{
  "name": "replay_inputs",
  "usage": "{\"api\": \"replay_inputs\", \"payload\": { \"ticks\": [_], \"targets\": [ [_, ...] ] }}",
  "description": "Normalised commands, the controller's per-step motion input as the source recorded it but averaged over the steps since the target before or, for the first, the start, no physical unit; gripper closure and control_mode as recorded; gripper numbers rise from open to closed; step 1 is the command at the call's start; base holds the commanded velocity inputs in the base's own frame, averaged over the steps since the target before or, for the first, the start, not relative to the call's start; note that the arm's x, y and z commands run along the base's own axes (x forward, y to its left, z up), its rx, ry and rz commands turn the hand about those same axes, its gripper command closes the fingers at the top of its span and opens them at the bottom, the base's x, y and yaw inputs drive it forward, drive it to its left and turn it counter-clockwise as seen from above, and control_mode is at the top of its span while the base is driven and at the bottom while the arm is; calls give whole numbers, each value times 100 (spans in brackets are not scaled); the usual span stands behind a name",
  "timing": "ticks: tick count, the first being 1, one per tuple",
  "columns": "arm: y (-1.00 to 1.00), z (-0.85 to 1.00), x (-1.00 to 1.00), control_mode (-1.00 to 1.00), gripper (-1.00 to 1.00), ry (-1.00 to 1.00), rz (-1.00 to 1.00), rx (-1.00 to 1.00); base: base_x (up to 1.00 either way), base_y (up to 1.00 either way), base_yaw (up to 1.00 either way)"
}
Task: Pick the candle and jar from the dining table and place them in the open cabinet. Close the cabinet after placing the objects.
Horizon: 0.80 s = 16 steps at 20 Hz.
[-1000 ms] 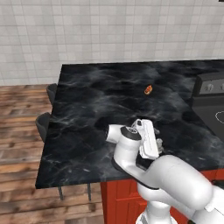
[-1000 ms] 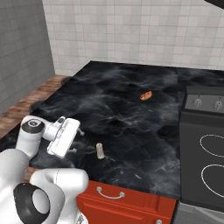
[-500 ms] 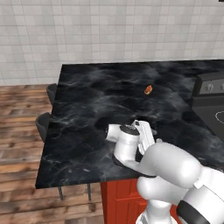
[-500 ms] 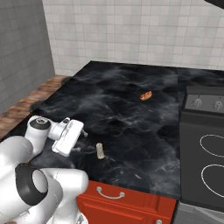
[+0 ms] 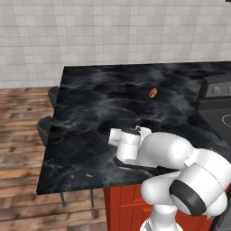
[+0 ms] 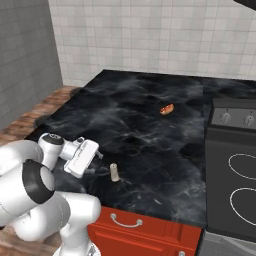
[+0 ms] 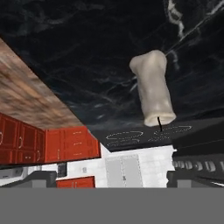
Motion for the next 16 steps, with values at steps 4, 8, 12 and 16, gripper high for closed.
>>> {"api": "replay_inputs", "payload": {
  "ticks": [4,8,12,16],
  "targets": [
    [0,-34,1,-100,-100,2,0,0,0,0,0],
    [0,-16,0,-100,-100,0,0,0,0,0,0],
    [-4,-4,12,-100,-100,0,0,0,0,0,0],
    [-7,-7,19,-100,-100,-1,0,0,0,0,0]
  ]
}}
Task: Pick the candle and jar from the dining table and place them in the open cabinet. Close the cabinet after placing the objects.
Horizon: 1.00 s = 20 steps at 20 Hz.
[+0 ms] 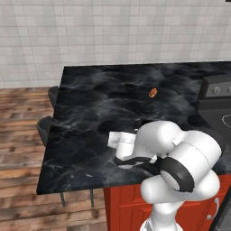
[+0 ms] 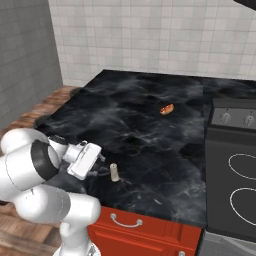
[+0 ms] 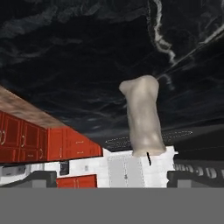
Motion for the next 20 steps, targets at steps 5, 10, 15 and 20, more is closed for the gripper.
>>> {"api": "replay_inputs", "payload": {
  "ticks": [5,10,15,20],
  "targets": [
    [-9,-9,18,-100,-100,-1,1,0,0,0,0],
    [0,-12,24,-100,-100,0,6,0,0,0,0],
    [0,-18,30,-100,-100,0,10,0,0,0,0],
    [0,-16,9,-100,-100,0,8,0,0,0,0]
  ]
}}
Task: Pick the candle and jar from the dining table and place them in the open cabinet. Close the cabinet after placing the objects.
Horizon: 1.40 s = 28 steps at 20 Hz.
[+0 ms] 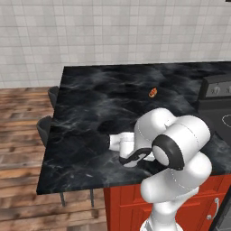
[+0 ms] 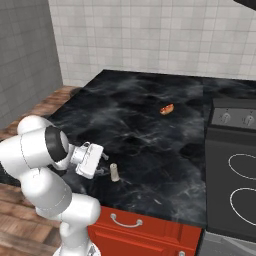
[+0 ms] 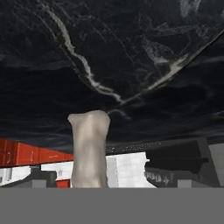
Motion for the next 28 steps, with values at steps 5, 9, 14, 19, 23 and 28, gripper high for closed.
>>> {"api": "replay_inputs", "payload": {
  "ticks": [5,9,14,19,23,28],
  "targets": [
    [-2,-13,-20,-100,-100,0,0,0,0,0,0],
    [-8,-9,-18,-100,-100,0,0,0,0,0,0],
    [-17,-1,-2,-100,-100,0,0,0,0,0,0],
    [-18,0,0,-100,-100,0,0,0,0,0,0],
    [-9,0,0,-100,-100,0,0,0,0,0,0],
    [-6,0,0,-100,-100,0,0,0,0,0,0]
  ]
}}
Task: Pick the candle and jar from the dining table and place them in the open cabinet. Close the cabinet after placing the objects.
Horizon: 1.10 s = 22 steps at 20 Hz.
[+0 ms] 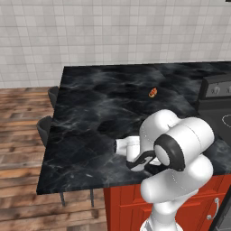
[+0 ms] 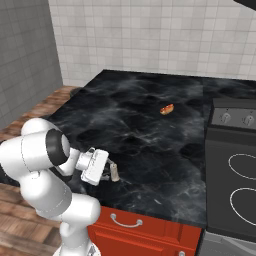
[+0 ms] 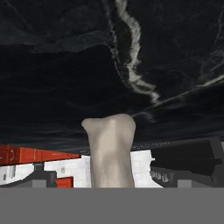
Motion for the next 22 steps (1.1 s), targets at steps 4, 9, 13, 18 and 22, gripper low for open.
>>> {"api": "replay_inputs", "payload": {
  "ticks": [4,9,13,18,22],
  "targets": [
    [-2,0,0,-100,-100,0,0,0,0,0,0],
    [-5,0,1,-100,-100,0,0,0,0,0,0],
    [-6,0,0,-100,-100,0,0,0,0,0,0],
    [-4,0,0,-100,-100,0,0,0,0,0,0],
    [-3,-2,0,-100,-100,1,0,0,0,0,0]
  ]
}}
